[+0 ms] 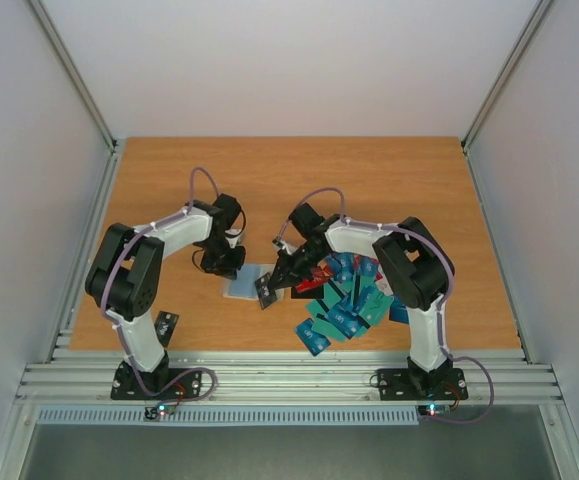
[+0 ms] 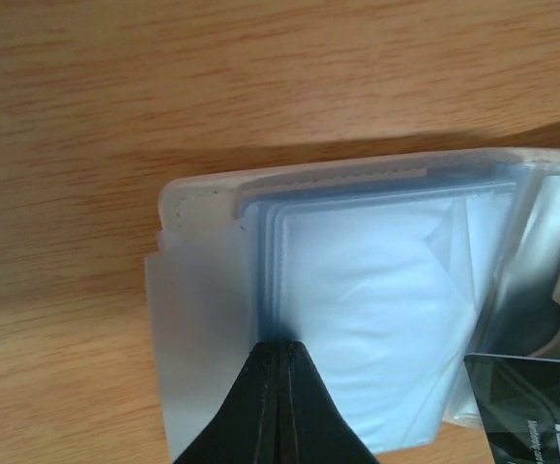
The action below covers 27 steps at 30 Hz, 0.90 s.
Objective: Put the credit cards into the card holder
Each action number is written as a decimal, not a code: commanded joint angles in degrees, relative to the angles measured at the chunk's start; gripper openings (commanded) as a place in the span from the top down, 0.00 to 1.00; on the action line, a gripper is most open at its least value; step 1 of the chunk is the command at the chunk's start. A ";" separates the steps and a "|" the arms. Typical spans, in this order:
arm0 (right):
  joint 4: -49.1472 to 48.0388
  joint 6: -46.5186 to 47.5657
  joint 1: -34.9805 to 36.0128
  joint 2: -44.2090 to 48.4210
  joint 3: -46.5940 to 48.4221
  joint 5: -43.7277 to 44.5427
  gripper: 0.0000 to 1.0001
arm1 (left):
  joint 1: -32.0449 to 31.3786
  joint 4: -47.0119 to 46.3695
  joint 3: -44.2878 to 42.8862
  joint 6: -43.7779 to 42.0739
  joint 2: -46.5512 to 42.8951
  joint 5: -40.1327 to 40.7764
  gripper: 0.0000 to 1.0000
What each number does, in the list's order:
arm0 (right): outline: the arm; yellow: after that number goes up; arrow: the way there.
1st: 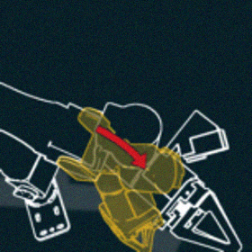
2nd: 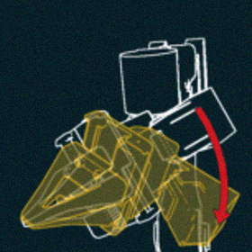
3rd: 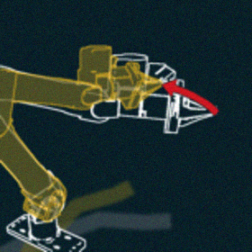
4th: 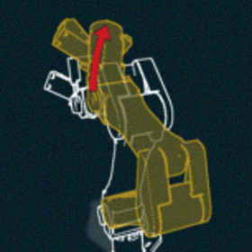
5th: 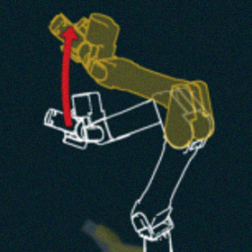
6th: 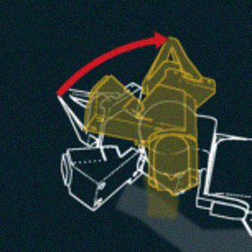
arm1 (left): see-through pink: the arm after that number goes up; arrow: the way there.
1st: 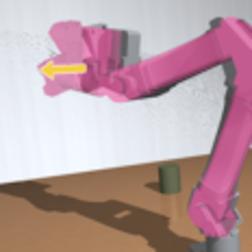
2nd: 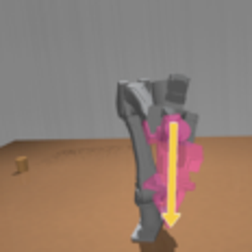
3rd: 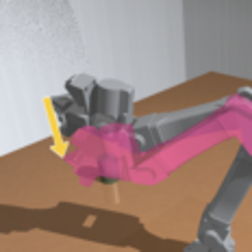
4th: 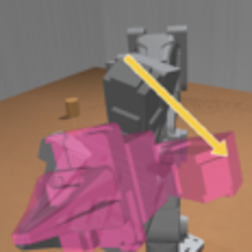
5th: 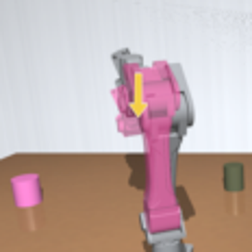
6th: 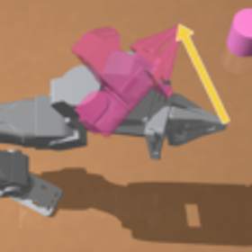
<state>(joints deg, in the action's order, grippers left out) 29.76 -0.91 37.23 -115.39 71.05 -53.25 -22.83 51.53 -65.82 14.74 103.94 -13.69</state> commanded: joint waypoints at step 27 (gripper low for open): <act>3.43 2.65 -1.44 -5.80 7.80 -0.96 0.99 | 0.24 0.74 -1.46 1.17 -0.95 2.38 1.00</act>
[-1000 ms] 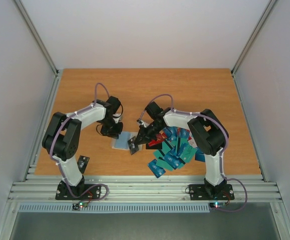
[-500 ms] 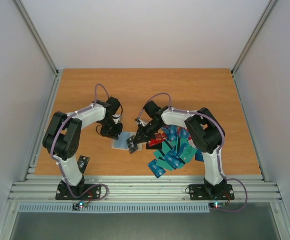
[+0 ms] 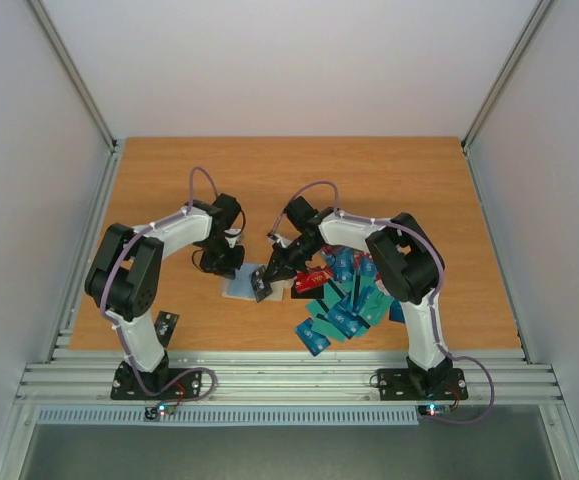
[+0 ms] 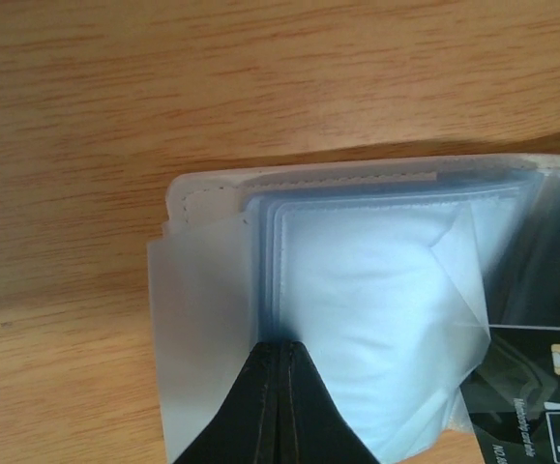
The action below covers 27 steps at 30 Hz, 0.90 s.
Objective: Put the credit cards into the card holder
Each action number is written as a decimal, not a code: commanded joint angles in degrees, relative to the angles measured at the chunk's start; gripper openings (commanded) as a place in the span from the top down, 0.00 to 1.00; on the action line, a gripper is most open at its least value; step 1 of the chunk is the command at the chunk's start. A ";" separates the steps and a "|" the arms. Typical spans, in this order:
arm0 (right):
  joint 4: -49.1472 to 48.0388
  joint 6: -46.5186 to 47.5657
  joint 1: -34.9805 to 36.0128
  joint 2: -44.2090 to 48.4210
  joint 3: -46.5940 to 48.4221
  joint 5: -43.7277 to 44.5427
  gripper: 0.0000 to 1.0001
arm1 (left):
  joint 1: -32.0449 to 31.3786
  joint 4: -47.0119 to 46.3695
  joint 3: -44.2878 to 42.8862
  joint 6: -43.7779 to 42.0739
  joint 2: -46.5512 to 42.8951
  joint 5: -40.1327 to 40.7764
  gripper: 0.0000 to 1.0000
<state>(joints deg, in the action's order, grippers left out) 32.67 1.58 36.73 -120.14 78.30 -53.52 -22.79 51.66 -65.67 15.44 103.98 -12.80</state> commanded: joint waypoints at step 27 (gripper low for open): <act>-11.47 -7.75 -2.04 -5.15 -0.46 -3.90 0.99 | 1.00 5.21 -4.18 2.29 -2.42 5.14 0.92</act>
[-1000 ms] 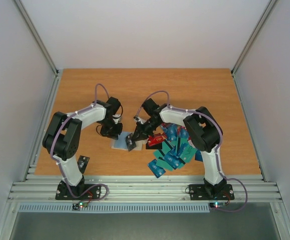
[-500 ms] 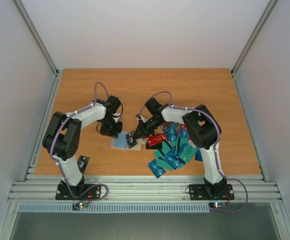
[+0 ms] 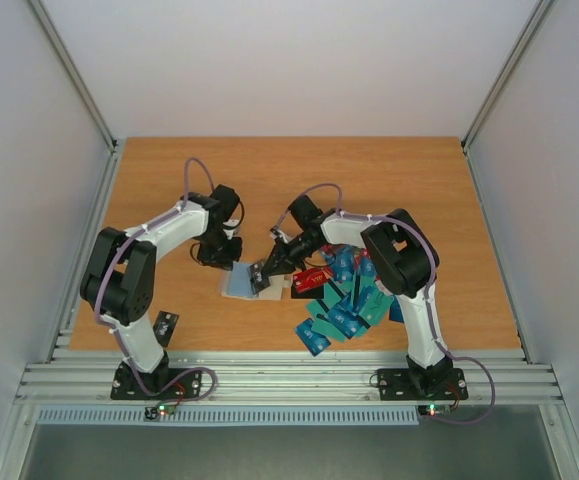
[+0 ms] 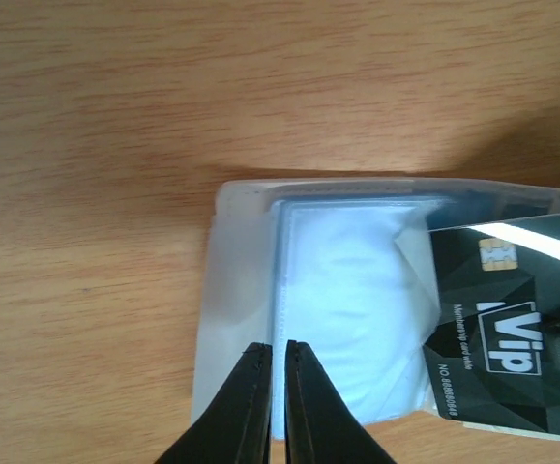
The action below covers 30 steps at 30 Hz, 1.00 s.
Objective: Put the credit cards into the card holder
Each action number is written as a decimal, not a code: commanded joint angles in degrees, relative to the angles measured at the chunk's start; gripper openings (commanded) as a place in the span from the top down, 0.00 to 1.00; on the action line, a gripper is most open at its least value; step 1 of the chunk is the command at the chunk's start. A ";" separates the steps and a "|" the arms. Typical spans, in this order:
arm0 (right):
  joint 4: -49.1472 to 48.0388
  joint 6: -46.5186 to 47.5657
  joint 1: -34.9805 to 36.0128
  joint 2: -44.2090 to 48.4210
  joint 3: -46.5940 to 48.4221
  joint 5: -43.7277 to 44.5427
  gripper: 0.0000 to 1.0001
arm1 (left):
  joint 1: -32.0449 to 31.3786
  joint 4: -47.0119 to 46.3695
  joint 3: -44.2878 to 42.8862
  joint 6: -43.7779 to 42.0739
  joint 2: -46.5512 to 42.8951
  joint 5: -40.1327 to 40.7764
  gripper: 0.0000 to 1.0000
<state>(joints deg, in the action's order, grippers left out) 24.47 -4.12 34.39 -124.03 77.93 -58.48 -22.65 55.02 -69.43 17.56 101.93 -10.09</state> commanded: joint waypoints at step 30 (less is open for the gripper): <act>-21.32 -12.20 4.16 0.27 -7.62 8.81 0.99 | 4.28 -3.73 9.71 1.16 2.64 -7.05 0.91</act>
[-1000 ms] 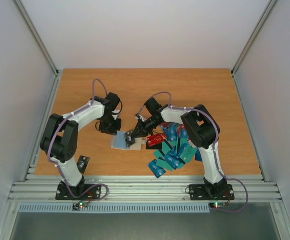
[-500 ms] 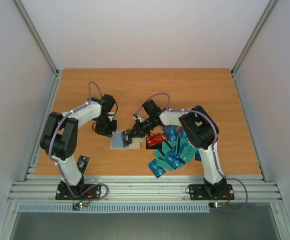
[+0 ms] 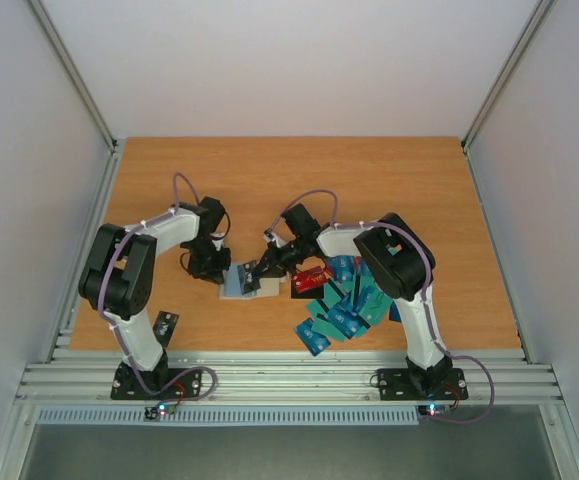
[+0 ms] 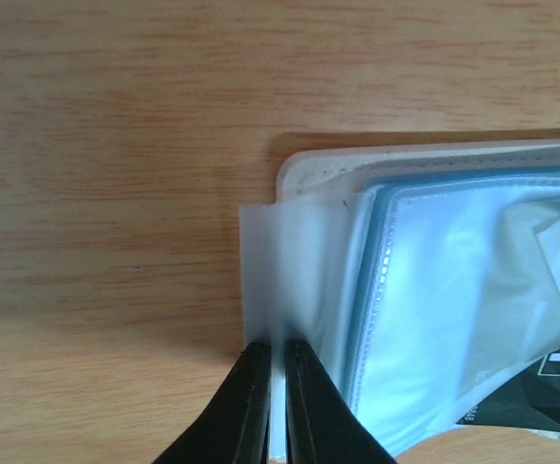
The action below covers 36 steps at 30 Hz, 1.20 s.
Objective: Put the credit cards into the card holder
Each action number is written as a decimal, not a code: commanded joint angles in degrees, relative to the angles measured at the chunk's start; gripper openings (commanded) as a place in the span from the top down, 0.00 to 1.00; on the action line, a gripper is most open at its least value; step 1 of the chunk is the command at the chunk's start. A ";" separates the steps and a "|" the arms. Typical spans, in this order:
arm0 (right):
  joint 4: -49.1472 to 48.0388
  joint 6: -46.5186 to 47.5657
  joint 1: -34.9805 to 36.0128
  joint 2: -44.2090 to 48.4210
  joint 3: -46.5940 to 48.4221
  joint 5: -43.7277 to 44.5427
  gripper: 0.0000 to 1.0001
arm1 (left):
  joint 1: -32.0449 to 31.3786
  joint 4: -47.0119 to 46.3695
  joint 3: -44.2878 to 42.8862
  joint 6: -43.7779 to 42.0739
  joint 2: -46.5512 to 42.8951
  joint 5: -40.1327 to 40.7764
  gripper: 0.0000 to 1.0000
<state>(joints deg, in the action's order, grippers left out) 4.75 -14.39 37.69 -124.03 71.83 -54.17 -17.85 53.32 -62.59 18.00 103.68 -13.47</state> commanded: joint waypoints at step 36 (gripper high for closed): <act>-8.97 -4.06 3.13 0.11 -4.89 3.02 0.99 | -0.53 -3.63 4.29 0.52 1.30 -8.34 0.92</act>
<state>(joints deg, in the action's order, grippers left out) -6.26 -19.88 39.07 -123.26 67.22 -52.42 -17.21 50.39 -58.89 20.29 101.62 -19.03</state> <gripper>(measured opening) 0.014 0.083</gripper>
